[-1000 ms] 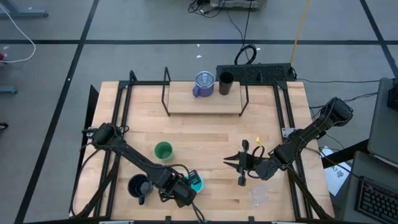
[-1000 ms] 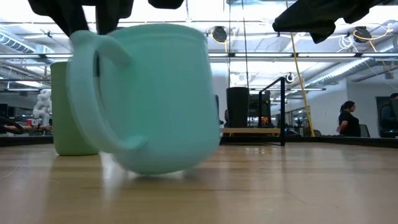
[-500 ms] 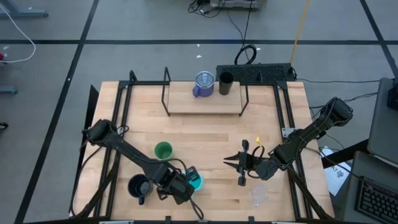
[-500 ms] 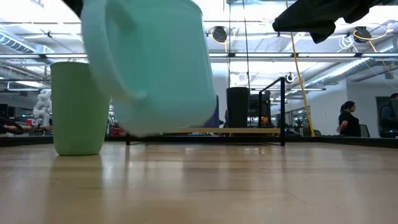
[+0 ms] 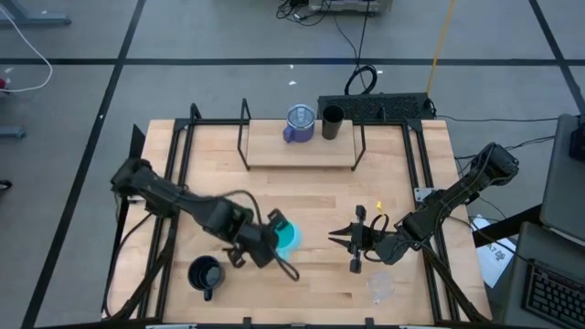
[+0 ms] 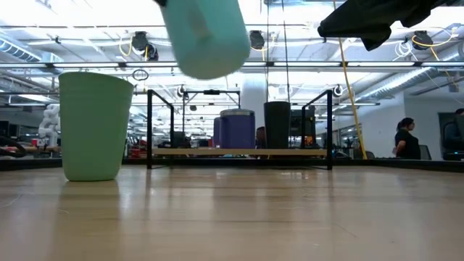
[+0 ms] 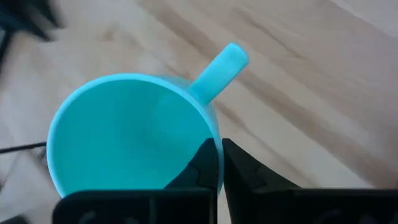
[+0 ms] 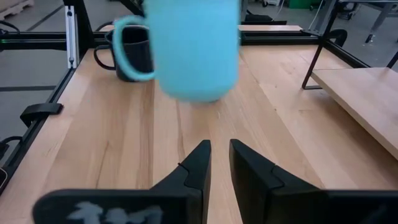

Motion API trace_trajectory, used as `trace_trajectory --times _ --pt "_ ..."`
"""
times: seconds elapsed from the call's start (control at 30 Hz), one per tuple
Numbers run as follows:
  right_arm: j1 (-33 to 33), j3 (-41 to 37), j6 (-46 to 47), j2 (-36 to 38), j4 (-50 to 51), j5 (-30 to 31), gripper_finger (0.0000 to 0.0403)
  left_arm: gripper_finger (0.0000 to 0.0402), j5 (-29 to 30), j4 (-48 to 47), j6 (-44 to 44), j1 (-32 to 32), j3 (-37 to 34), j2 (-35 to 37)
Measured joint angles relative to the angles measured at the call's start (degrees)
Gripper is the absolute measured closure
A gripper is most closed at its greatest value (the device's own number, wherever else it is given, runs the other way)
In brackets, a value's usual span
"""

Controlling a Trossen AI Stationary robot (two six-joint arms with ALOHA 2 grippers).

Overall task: Stack small to large cups/mugs on shelf
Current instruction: Put the light blue mug on the shelf

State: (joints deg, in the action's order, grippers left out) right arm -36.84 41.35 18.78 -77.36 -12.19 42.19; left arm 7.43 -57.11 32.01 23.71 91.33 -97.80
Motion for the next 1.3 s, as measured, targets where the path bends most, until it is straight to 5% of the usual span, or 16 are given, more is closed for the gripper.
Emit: trace_trajectory --times 0.53,1.0,1.3 --pt "0.0 0.0 0.0 0.0 0.0 0.0 0.0355 0.0395 3.1 -0.6 5.6 -14.5 0.0 12.4" --pt "0.0 0.0 0.0 0.0 0.0 0.0 0.0355 0.0396 3.1 -7.4 9.4 -30.6 12.2 12.8" --pt "0.0 0.0 -0.2 0.0 0.0 0.0 0.0355 0.0396 0.4 -9.3 11.0 -41.3 14.1 12.3"
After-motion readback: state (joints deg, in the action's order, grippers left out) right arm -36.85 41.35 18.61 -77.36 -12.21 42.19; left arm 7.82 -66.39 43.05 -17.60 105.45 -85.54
